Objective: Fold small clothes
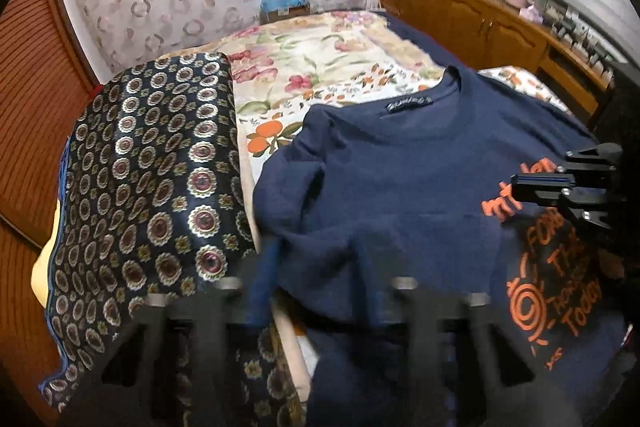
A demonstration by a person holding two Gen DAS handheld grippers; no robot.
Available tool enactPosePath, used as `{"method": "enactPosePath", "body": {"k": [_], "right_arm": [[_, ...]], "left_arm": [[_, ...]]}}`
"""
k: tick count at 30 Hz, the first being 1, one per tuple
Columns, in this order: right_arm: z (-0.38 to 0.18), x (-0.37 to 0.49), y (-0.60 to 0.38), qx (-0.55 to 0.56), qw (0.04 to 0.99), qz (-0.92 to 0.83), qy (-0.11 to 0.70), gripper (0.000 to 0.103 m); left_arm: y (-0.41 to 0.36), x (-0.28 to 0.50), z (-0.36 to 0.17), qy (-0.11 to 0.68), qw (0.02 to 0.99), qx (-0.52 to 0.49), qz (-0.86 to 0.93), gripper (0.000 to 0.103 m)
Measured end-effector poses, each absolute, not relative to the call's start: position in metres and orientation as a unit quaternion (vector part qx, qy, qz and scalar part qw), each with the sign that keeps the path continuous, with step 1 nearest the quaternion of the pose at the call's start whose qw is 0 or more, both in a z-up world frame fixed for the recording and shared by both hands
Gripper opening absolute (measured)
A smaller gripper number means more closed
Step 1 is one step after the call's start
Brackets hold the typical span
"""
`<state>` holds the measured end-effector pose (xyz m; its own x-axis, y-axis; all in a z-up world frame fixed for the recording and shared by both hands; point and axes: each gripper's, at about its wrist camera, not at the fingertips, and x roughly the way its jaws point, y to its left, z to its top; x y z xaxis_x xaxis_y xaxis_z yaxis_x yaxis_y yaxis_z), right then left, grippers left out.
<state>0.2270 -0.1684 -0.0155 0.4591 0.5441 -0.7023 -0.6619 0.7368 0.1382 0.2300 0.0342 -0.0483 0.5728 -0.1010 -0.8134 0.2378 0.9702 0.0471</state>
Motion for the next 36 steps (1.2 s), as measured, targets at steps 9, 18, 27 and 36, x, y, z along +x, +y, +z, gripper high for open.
{"method": "enactPosePath", "body": {"k": [9,18,27,36], "right_arm": [[-0.022,0.222,-0.165,-0.081,0.842,0.372,0.382,0.001],[-0.029,0.225,-0.164,-0.085,0.842,0.363,0.39,0.001],[-0.013,0.222,-0.166,-0.07,0.851,0.359,0.377,0.013],[-0.009,0.211,-0.144,-0.064,0.837,0.383,0.385,0.028]], "left_arm": [[0.026,0.26,0.004,0.393,0.911,0.079,-0.091,0.001],[0.021,0.284,0.007,0.389,0.911,0.082,-0.106,0.013],[0.035,0.215,0.008,0.369,0.921,0.063,-0.111,0.057],[0.048,0.128,-0.032,0.371,0.923,0.035,-0.098,0.057]]}}
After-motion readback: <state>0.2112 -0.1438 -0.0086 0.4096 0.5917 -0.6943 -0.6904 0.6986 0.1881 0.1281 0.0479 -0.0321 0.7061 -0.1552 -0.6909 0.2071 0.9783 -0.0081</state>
